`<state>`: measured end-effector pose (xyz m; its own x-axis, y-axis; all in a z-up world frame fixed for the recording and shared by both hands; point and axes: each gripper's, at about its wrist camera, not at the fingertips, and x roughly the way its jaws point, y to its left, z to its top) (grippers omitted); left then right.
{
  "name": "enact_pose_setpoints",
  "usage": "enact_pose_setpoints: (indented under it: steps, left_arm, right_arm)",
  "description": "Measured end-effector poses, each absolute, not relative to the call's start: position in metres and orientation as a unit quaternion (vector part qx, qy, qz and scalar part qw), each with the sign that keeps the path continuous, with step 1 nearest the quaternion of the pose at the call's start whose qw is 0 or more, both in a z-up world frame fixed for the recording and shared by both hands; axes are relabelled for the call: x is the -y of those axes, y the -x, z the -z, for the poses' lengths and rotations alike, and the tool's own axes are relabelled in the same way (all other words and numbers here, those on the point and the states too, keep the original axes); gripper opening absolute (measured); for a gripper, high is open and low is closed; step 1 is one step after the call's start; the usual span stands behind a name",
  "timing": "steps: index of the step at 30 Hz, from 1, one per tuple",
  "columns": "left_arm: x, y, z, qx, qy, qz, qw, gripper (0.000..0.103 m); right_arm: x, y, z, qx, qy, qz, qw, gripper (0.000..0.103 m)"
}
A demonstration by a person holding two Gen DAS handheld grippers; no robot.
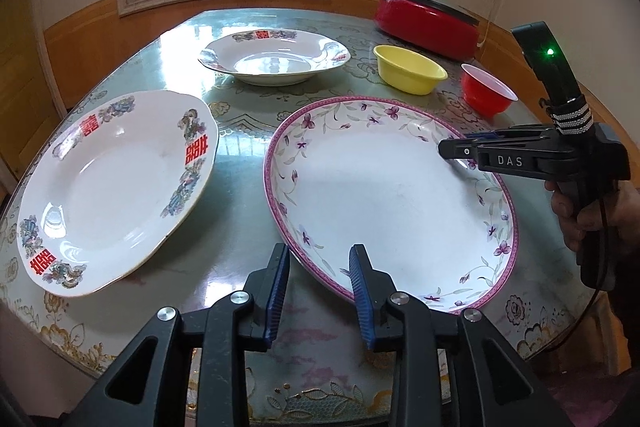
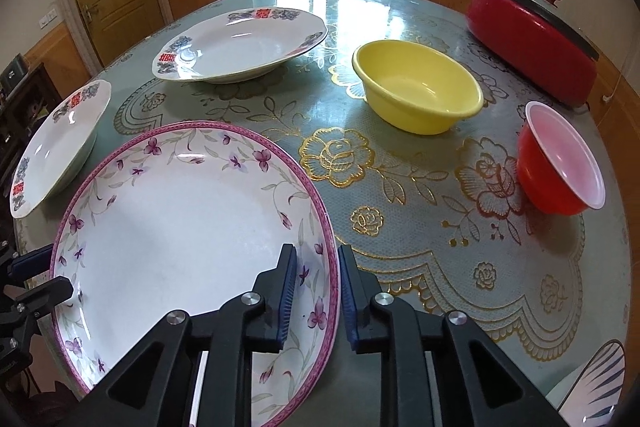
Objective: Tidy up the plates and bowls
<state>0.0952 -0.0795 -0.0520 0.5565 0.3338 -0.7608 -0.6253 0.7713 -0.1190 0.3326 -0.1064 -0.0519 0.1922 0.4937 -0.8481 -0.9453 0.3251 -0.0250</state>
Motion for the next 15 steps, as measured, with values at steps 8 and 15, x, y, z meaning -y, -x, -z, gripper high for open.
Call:
enact_pose_setpoints:
  steps: [8, 15]
  left_arm:
    - [0.082, -0.077, 0.034, -0.36, 0.192, -0.294, 0.864, 0.032]
    - [0.068, -0.055, -0.002, -0.318, 0.186, -0.307, 0.877, 0.04]
  right_arm:
    - [0.109, -0.339, 0.04, -0.388, 0.25, -0.499, 0.734, 0.026]
    - [0.108, -0.322, 0.013, -0.365, 0.205, -0.533, 0.735, 0.028]
